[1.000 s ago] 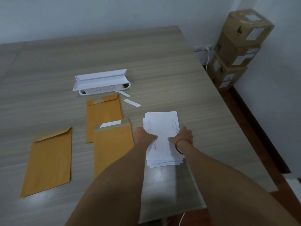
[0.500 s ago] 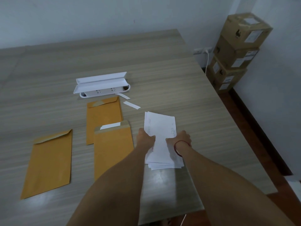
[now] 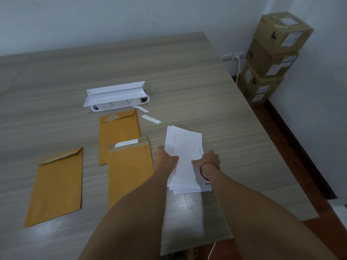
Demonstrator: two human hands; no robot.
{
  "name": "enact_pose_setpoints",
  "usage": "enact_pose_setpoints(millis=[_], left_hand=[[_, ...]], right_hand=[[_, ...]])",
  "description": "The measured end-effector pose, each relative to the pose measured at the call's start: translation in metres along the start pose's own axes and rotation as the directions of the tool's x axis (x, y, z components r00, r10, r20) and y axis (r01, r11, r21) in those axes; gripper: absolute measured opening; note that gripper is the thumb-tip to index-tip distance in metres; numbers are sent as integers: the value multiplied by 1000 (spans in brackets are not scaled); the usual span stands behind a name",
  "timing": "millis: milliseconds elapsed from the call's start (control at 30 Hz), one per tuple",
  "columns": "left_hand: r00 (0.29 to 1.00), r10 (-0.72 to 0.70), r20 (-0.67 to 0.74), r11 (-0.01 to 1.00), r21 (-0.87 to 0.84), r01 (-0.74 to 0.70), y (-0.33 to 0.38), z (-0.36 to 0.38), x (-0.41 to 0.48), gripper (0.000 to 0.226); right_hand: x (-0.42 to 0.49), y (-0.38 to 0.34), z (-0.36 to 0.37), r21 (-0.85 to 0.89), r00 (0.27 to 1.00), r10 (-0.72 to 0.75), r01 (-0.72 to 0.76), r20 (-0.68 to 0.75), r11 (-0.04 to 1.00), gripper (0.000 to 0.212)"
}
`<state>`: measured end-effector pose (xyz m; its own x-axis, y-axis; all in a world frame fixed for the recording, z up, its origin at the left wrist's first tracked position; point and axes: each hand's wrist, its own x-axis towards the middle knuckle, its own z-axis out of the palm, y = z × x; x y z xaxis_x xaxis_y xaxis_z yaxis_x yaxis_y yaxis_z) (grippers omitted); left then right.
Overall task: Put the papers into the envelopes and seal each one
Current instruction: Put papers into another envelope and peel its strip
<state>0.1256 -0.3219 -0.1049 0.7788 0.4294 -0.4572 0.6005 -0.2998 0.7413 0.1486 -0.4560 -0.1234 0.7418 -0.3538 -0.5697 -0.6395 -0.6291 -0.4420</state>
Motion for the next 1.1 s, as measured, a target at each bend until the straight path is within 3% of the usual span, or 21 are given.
enact_pose_setpoints(millis=[400,567,767,900,1100], left_hand=[[996,81,-29,996,32,-80,2,4,-2,24],[997,64,45,998,-13,-64,4,1,-5,31],[995,-6,97,993,-115,18,7,-2,-1,34],[994,-20,109,982,-182,40,11,-4,-1,37],[993,-32,110,978,-200,53,13,-3,-1,39]], right_hand=[[1,-1,4,75,999,-10,7,38,997,44],[-3,-3,0,132,993,-84,94,-82,987,64],[-6,-7,-4,434,993,-108,121,-55,893,40],[-6,-10,-13,582,995,-94,65,19,811,41],[-11,-12,-21,491,988,-127,65,93,869,39]])
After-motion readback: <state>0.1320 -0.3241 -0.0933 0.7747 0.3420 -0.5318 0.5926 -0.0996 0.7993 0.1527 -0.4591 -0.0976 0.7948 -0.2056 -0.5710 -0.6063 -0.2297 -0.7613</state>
